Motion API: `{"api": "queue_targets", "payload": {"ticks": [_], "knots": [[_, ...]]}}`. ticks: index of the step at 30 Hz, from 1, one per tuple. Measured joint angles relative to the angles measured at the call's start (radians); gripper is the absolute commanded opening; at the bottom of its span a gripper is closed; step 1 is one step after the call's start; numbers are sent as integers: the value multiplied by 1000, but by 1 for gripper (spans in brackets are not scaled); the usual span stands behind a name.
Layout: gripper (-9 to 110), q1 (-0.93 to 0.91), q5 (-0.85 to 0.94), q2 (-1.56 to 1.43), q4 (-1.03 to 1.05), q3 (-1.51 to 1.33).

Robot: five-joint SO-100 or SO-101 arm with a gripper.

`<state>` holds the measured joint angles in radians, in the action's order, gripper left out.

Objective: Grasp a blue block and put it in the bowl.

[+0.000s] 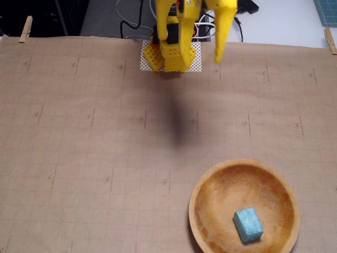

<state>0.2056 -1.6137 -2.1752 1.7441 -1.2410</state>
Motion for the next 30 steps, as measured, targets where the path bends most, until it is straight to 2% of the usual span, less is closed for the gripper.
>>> {"api": "queue_targets", "payload": {"ticks": [9,13,22,30], "knots": [[-2,-40,2,-212,8,-259],[-3,-78,3,-287,-9,-380],[-3,-144,72,-503,-176,-692],[-3,-150,75,-595,-434,-1022]]}}
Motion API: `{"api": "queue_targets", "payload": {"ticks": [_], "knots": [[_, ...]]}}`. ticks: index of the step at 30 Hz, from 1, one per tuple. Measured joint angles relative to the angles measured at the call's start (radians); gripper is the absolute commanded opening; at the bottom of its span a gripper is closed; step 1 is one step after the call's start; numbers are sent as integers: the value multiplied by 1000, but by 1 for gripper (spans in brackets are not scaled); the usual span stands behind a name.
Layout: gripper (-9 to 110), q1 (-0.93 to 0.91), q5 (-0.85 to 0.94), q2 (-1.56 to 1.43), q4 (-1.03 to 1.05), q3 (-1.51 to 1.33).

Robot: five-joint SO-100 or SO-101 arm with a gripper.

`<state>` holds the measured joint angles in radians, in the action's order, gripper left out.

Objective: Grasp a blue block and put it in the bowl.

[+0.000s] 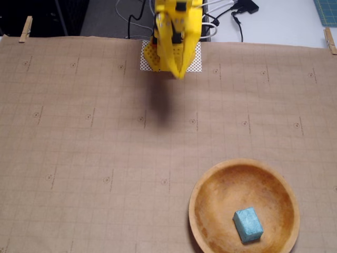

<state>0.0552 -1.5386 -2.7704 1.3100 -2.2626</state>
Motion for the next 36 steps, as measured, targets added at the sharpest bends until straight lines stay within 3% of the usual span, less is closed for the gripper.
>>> {"api": "queue_targets", "payload": {"ticks": [16,36], "knots": [[-3,2,0,-3,-425,-509],[-3,2,0,-403,-477,-792]]}}
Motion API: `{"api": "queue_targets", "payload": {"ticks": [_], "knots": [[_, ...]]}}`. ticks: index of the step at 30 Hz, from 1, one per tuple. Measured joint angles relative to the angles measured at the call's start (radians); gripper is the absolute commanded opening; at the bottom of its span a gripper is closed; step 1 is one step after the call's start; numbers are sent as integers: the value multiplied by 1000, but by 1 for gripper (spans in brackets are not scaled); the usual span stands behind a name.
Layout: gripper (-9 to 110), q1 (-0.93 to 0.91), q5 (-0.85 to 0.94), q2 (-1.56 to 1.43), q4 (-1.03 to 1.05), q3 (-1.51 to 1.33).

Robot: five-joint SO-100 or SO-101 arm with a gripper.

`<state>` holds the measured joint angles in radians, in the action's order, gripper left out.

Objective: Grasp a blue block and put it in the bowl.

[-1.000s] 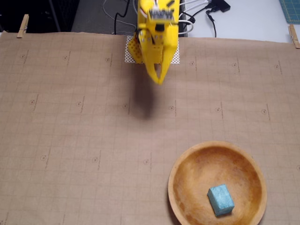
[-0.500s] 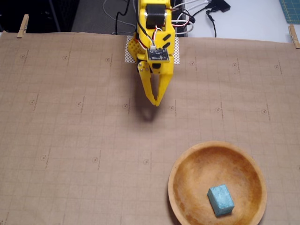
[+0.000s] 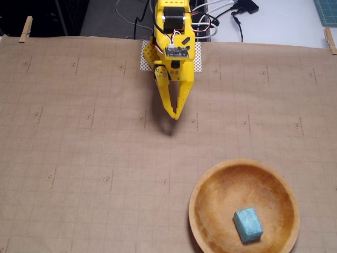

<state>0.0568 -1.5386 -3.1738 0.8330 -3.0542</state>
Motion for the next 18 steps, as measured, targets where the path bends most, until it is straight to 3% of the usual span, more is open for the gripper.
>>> {"api": "queue_targets", "payload": {"ticks": [18], "knots": [[-3,0,0,-158,61,-100]]}}
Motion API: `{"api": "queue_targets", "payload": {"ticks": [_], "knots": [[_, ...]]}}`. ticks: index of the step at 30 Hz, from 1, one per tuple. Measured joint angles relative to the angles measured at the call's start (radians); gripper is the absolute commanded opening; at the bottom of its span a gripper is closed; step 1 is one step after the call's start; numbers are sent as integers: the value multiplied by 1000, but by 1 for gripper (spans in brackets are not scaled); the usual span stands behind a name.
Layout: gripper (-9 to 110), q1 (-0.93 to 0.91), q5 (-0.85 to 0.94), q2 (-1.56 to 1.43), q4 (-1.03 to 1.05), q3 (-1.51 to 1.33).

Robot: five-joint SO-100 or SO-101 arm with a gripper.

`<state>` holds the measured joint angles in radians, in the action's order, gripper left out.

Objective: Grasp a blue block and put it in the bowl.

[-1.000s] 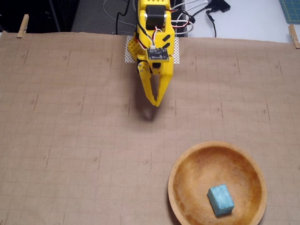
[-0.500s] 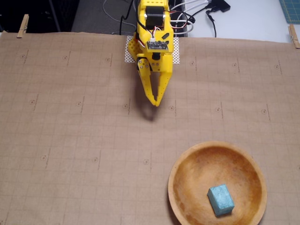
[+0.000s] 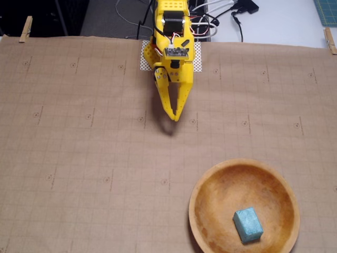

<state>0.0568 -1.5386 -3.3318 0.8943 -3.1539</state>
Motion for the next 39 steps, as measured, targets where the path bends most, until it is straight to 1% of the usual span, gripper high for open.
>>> {"api": "queue_targets", "payload": {"ticks": [4,12,19,27,39], "knots": [[-3,0,0,-49,75,2],[-3,-21,0,-97,308,3],[-3,-26,0,-97,351,3],[-3,-25,0,-97,463,3],[-3,-25,0,-97,468,3]]}}
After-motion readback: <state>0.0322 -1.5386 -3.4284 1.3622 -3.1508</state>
